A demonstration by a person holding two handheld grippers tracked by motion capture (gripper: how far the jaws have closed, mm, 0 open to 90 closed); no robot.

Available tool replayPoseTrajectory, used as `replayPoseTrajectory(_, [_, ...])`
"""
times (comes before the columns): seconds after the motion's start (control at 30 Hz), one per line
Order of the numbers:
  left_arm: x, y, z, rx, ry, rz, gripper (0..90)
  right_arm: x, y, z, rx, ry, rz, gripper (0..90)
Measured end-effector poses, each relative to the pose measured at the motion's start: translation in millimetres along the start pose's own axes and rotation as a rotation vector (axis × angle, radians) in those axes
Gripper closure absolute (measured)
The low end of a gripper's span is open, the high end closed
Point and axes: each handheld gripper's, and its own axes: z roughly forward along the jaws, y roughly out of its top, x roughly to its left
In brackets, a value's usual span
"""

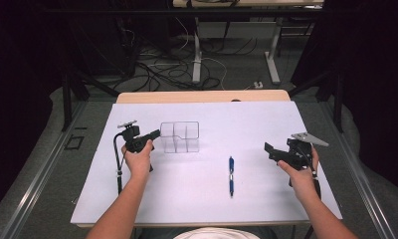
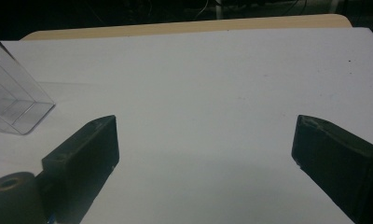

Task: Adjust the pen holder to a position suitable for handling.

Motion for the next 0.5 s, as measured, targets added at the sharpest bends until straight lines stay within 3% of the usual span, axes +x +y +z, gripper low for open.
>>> replayPoseTrajectory(0.5, [-15.1, -7.1, 12.3, 0.013, -0.029, 0.006, 90.0, -2.3, 0.0, -0.3, 0.002, -0.003, 0.008, 7.1])
